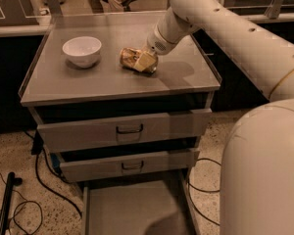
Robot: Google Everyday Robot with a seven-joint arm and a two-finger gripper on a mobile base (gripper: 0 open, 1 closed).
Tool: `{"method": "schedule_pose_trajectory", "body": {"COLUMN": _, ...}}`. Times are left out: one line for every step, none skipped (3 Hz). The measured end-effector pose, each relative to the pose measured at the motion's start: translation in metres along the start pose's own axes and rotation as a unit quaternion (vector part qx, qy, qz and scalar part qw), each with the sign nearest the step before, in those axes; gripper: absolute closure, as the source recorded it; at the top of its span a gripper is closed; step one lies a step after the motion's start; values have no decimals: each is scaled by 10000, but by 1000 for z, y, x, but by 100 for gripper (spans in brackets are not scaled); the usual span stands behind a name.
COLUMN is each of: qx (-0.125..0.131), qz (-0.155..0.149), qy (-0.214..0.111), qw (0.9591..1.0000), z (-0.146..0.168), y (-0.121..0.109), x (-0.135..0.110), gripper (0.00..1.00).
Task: Place orange can into bottom drawer
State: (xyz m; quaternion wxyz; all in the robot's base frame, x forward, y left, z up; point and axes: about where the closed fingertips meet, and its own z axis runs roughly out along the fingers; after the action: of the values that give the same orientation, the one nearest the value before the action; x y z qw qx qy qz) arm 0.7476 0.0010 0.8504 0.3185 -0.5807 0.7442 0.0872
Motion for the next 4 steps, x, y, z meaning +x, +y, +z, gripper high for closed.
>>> {"method": "schedule_pose_trajectory", "body": {"qx": 0, "qz": 0, "qy": 0, "qw": 10000, "z": 0, "y": 0, "x": 0, "gripper": 82}}
{"method": "schedule_pose_trajectory", "body": {"qx": -30, "qz": -30, "qy": 16, "qw": 10000, "z": 2, "y": 1, "x": -1, "gripper": 100}}
{"method": "schedule_pose_trajectory", "body": {"qx": -48, "qz": -226, "qy": 22, "qw": 9997, "z": -4, "y": 3, "x": -9, "gripper": 100}}
{"method": "schedule_pose_trajectory", "body": {"qx": 17, "qz": -455, "qy": -15, "qw": 9990, "z": -29, "y": 6, "x": -15, "gripper": 100}}
